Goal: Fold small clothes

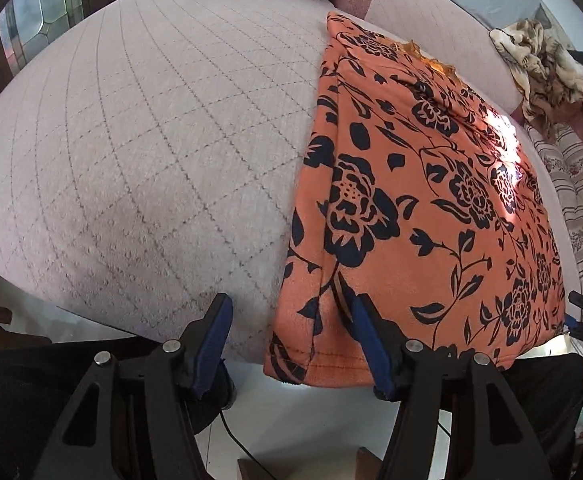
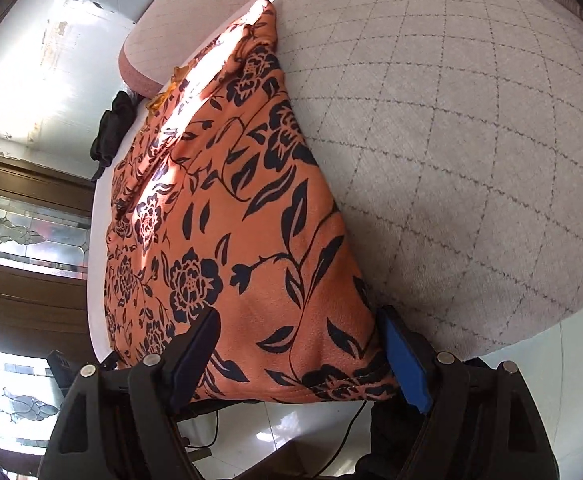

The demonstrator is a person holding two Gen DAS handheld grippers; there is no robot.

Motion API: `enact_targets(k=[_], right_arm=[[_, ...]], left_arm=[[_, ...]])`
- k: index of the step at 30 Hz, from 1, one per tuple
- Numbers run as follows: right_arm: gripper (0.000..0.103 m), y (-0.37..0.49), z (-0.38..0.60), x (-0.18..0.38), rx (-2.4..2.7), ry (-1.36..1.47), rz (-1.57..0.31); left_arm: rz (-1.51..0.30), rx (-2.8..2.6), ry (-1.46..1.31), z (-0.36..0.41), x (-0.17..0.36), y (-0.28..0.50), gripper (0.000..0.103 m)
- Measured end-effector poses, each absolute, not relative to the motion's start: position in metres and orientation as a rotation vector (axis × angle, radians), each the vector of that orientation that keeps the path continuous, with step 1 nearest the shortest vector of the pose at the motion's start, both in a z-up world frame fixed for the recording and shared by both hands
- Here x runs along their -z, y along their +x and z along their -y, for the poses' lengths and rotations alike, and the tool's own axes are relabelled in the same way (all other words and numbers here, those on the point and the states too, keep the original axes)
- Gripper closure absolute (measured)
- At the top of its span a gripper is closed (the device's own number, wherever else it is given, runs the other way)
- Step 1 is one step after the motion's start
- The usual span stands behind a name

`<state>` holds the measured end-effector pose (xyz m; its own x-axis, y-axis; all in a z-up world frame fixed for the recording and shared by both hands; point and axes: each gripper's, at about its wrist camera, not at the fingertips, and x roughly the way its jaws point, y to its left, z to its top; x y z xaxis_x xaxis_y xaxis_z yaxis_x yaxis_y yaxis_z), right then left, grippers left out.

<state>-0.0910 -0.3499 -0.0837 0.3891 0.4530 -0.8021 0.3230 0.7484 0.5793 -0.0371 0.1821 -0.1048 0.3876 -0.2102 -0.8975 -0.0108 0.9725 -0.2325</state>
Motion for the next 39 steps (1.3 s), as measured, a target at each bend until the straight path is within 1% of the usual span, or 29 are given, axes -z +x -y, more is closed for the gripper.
enact_targets(k=[2, 3, 9, 13, 16, 18, 20, 21, 22, 23, 24, 25, 26, 27, 30, 31, 32, 33, 34, 35, 37, 38, 39], right_arm=[[0.027, -0.093, 0.348, 0.083, -0.082, 0.746, -1.209], [0.028, -0.094, 0.347, 0.083, -0.075, 0.739, -1.209], [0.027, -0.093, 0.346, 0.083, -0.068, 0.715, -1.208], [0.027, -0.092, 0.34, 0.081, -0.054, 0.67, -1.216], [0.029, -0.092, 0.338, 0.08, -0.048, 0.644, -1.218], [0.031, -0.091, 0.338, 0.081, -0.038, 0.632, -1.224], [0.036, -0.091, 0.337, 0.082, -0.026, 0.621, -1.231], [0.039, -0.09, 0.337, 0.082, -0.017, 0.613, -1.234], [0.046, -0.091, 0.337, 0.082, -0.004, 0.603, -1.237], [0.054, -0.092, 0.337, 0.082, 0.009, 0.597, -1.24], [0.059, -0.092, 0.338, 0.082, 0.015, 0.599, -1.242], [0.069, -0.093, 0.34, 0.082, 0.02, 0.606, -1.243], [0.072, -0.095, 0.343, 0.083, 0.023, 0.62, -1.242], [0.073, -0.097, 0.344, 0.083, 0.021, 0.635, -1.242], [0.073, -0.1, 0.343, 0.082, -0.005, 0.643, -1.25], [0.072, -0.1, 0.343, 0.083, -0.015, 0.646, -1.259], [0.068, -0.101, 0.343, 0.084, -0.017, 0.651, -1.266], [0.064, -0.1, 0.343, 0.085, -0.028, 0.661, -1.266], [0.05, -0.1, 0.344, 0.085, -0.042, 0.678, -1.262], [0.043, -0.098, 0.344, 0.085, -0.056, 0.691, -1.255], [0.043, -0.096, 0.341, 0.087, -0.06, 0.674, -1.27], [0.045, -0.095, 0.34, 0.086, -0.063, 0.664, -1.274], [0.049, -0.095, 0.339, 0.086, -0.062, 0.658, -1.275]], left_arm=[[-1.172, 0.122, -0.218, -0.183, 0.105, -0.038, 0.04], [-1.173, 0.12, -0.214, -0.182, 0.106, -0.039, 0.04], [-1.164, 0.097, -0.116, -0.172, 0.106, -0.043, 0.04], [-1.156, 0.09, -0.098, -0.17, 0.107, -0.043, 0.04], [-1.149, 0.09, -0.087, -0.167, 0.108, -0.043, 0.04], [-1.145, 0.09, -0.08, -0.167, 0.107, -0.043, 0.04], [-1.142, 0.091, -0.077, -0.168, 0.107, -0.044, 0.041], [-1.138, 0.094, -0.076, -0.167, 0.107, -0.043, 0.044], [-1.131, 0.1, -0.077, -0.165, 0.106, -0.043, 0.059], [-1.124, 0.116, -0.082, -0.163, 0.104, -0.042, 0.08], [-1.121, 0.133, -0.086, -0.164, 0.103, -0.044, 0.087], [-1.119, 0.14, -0.083, -0.163, 0.102, -0.044, 0.089], [-1.117, 0.139, -0.077, -0.162, 0.102, -0.045, 0.089], [-1.116, 0.139, -0.075, -0.162, 0.102, -0.045, 0.089], [-1.123, 0.139, -0.087, -0.165, 0.102, -0.043, 0.087], [-1.129, 0.14, -0.093, -0.165, 0.102, -0.043, 0.082], [-1.139, 0.143, -0.099, -0.165, 0.103, -0.043, 0.074], [-1.142, 0.15, -0.105, -0.164, 0.103, -0.043, 0.07], [-1.145, 0.156, -0.103, -0.161, 0.104, -0.042, 0.063], [-1.147, 0.159, -0.09, -0.158, 0.104, -0.042, 0.06], [-1.142, 0.153, -0.053, -0.152, 0.104, -0.044, 0.06], [-1.138, 0.154, -0.045, -0.151, 0.104, -0.043, 0.071], [-1.135, 0.157, -0.042, -0.151, 0.104, -0.043, 0.082]])
